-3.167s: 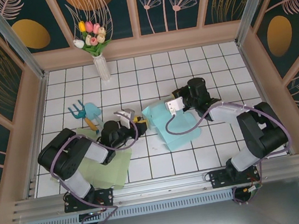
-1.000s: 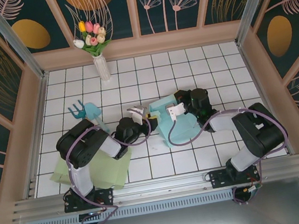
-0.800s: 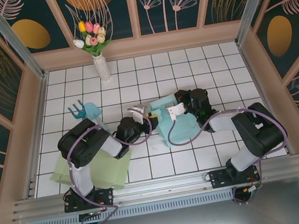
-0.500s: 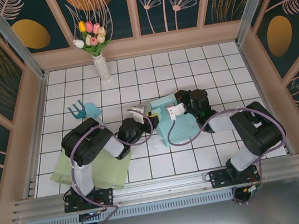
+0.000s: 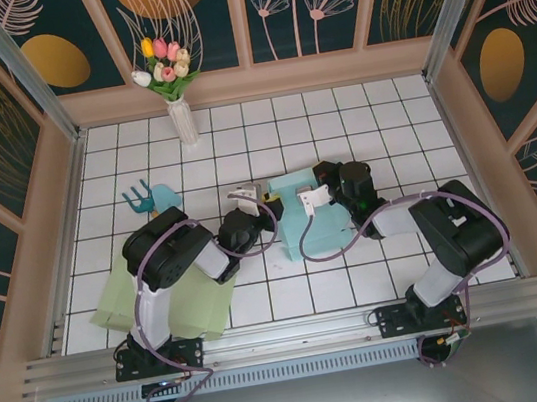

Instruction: Fold the paper box

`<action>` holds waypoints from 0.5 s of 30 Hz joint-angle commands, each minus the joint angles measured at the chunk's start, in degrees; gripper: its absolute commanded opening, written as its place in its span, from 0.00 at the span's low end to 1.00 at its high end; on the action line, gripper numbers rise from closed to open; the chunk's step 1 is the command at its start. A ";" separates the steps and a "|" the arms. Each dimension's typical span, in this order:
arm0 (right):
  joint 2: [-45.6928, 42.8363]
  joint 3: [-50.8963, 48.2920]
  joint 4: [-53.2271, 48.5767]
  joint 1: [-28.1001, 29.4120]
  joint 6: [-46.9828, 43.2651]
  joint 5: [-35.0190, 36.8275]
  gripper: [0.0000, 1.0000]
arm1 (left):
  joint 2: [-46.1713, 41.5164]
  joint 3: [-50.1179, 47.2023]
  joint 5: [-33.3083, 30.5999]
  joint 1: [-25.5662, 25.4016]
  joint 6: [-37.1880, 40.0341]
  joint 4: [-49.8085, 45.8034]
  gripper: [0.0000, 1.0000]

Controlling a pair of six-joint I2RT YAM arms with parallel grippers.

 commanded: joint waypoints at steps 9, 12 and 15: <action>1.90 -0.52 -5.98 0.37 -0.71 -0.44 0.00 | -0.17 5.44 -23.92 0.29 -9.58 -18.76 0.18; 1.72 -0.34 -6.25 0.17 -0.07 0.30 0.00 | -1.03 5.23 -27.11 0.31 -9.25 -20.91 0.17; 1.57 -0.23 -6.02 -0.03 1.32 0.46 0.00 | -1.88 5.24 -31.29 0.28 -8.40 -23.23 0.13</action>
